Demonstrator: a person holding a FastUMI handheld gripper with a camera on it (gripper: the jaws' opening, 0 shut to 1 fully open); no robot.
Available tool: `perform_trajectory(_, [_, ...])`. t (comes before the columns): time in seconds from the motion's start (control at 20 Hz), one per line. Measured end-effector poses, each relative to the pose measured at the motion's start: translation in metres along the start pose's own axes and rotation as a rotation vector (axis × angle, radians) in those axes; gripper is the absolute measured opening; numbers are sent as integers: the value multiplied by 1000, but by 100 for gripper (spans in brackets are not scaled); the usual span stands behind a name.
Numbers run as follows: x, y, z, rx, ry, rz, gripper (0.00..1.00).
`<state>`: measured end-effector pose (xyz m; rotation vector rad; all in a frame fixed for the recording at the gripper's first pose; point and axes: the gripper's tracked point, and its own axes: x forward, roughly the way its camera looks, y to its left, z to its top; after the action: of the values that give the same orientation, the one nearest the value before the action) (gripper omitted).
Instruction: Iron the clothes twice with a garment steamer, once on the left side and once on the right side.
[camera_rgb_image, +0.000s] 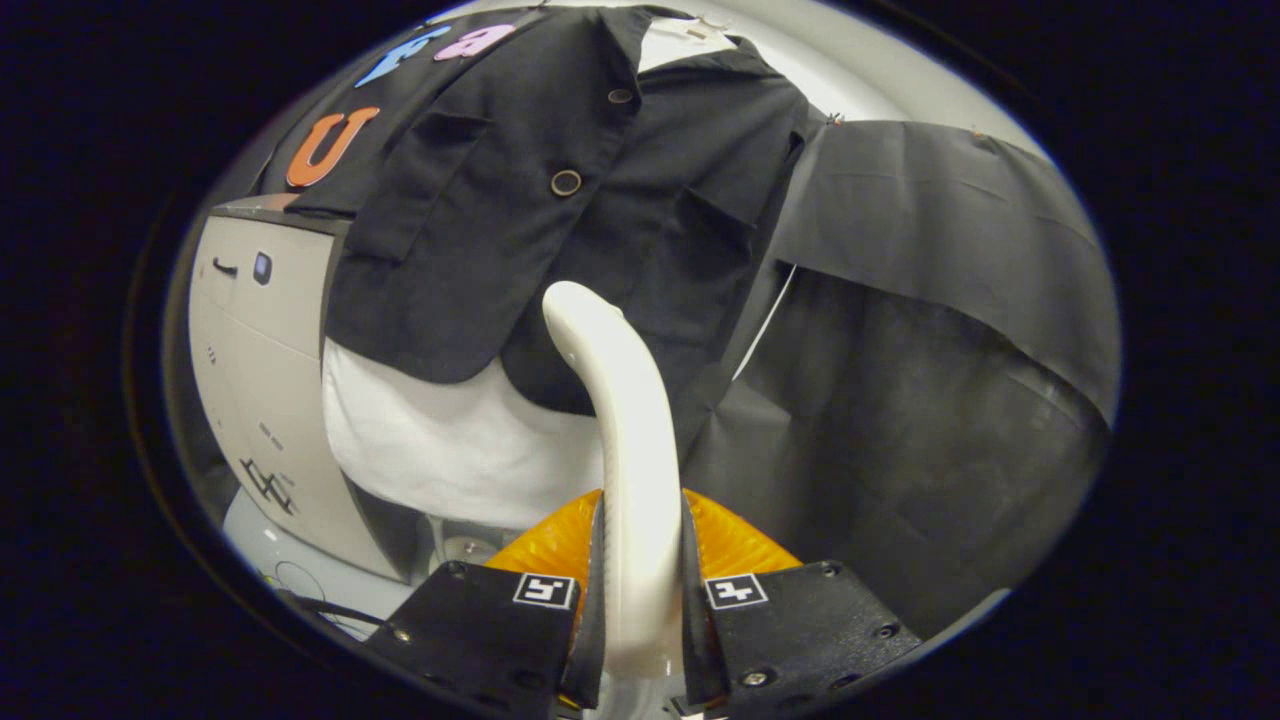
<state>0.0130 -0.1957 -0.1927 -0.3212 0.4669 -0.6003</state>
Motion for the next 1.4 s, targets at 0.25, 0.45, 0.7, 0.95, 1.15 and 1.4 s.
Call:
perform_trajectory(0.25, [-23,6,-26,61,70,-10,34])
perform_trajectory(0.45, [-60,-17,-11,160,47,-44,34])
perform_trajectory(0.7, [-112,-55,16,245,-7,-83,34])
perform_trajectory(0.95, [-150,-81,61,297,-105,-53,34])
perform_trajectory(1.15, [-178,-93,99,286,-221,67,34])
perform_trajectory(1.4, [-212,-131,127,291,-339,183,34])
